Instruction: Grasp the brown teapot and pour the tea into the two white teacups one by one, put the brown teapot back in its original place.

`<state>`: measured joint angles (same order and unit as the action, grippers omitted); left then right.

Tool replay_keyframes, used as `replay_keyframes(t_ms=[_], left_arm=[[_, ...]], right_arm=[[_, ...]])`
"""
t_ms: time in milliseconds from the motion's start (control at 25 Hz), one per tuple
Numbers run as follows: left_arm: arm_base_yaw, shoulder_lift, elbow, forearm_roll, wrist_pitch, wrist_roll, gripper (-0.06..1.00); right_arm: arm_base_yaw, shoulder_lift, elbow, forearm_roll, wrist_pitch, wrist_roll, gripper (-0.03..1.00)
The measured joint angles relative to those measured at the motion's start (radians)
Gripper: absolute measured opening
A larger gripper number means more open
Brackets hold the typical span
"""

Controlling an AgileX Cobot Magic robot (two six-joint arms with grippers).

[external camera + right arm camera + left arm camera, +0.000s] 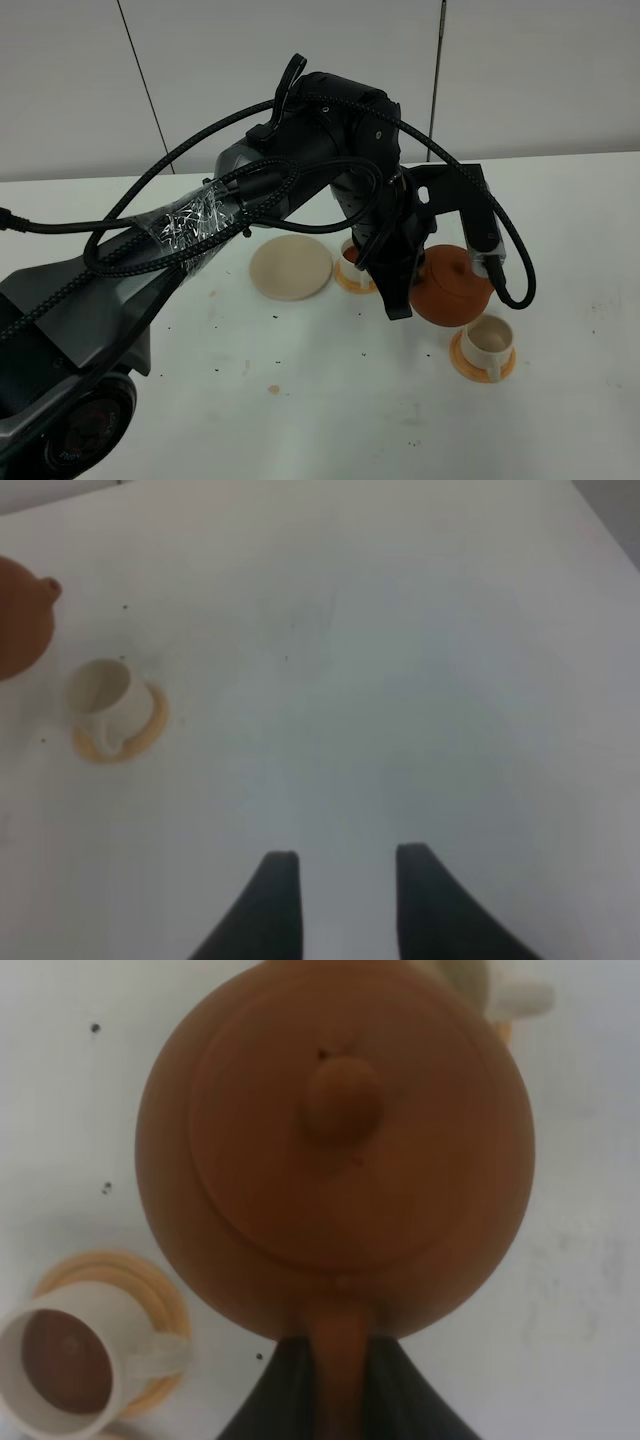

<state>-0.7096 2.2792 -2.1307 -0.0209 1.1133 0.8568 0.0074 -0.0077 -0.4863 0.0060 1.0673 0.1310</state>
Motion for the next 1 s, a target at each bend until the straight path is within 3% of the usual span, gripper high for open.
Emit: replay_keyframes(t_ms=[800,1000], left_arm=[[0.0,0.042,0.0,0.0,0.022,-0.023,0.18],[0.0,0.042,0.0,0.036,0.054,-0.025,0.18]], right_arm=[[0.0,0.0,0.0,0.0,0.0,0.0,0.23],[0.0,0.0,0.0,0.0,0.0,0.0,0.23]])
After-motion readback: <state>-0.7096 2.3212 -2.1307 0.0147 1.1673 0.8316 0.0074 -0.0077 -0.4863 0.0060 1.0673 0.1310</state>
